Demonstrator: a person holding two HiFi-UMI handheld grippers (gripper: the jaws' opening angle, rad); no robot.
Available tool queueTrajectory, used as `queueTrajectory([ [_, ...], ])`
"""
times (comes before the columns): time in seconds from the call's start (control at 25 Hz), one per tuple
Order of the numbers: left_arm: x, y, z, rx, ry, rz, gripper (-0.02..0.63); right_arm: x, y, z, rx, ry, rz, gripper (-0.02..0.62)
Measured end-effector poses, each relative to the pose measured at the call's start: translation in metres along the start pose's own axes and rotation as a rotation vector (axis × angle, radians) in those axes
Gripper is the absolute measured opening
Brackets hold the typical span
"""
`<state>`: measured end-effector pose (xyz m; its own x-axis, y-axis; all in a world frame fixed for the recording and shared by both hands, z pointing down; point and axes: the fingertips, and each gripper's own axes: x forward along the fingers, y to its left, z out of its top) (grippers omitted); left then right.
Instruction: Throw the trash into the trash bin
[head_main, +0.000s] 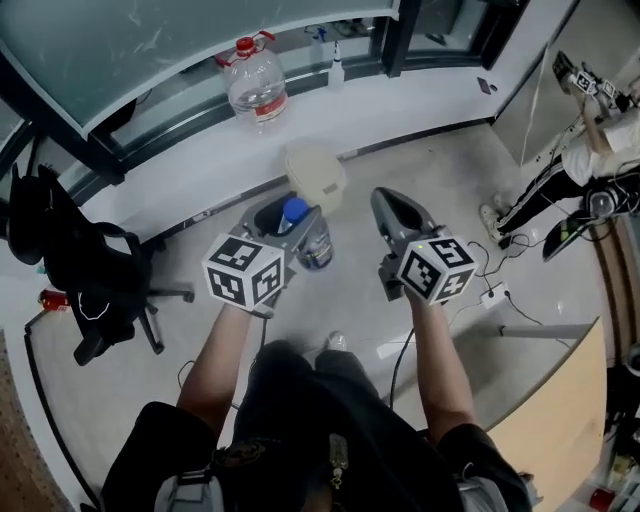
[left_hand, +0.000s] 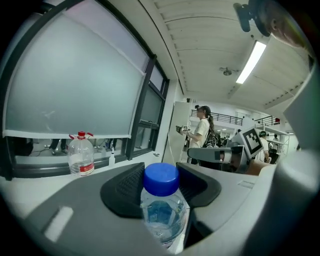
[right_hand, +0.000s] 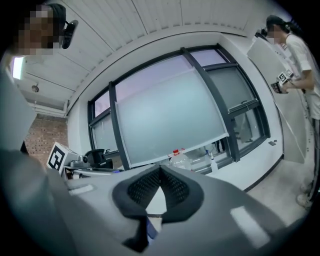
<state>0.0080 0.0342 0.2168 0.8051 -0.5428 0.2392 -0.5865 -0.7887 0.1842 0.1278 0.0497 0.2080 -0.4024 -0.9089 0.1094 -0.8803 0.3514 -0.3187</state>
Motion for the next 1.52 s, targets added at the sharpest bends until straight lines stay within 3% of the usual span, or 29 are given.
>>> queueTrajectory([
  [0.32, 0.052, 0.042, -0.002, -0.026, 0.013, 0.047, 0.207, 0.052, -0.037, -0.011, 0.007, 0.066, 0.042, 0.003],
  [0.64, 0.105, 0.143, -0.022, -0.111, -0.001, 0.006, 0.206, 0.155, -0.064, -0.036, -0.068, 0.197, 0.036, 0.003],
  [0.96, 0.164, 0.211, -0.065, -0.15, 0.066, -0.03, 0.206, 0.229, -0.119, -0.082, -0.076, 0.289, -0.031, 0.003],
  [1.2, 0.202, 0.247, -0.117, -0.2, 0.115, -0.001, 0.206, 0.27, -0.167, -0.152, -0.076, 0.378, -0.021, 0.003],
  [1.4, 0.239, 0.261, -0.172, -0.236, 0.13, 0.031, 0.206, 0.291, -0.215, -0.243, -0.115, 0.501, 0.057, 0.003],
  [1.52, 0.253, 0.272, -0.207, -0.28, 0.153, 0.095, 0.206, 0.307, -0.239, -0.3, -0.131, 0.581, 0.125, 0.003],
])
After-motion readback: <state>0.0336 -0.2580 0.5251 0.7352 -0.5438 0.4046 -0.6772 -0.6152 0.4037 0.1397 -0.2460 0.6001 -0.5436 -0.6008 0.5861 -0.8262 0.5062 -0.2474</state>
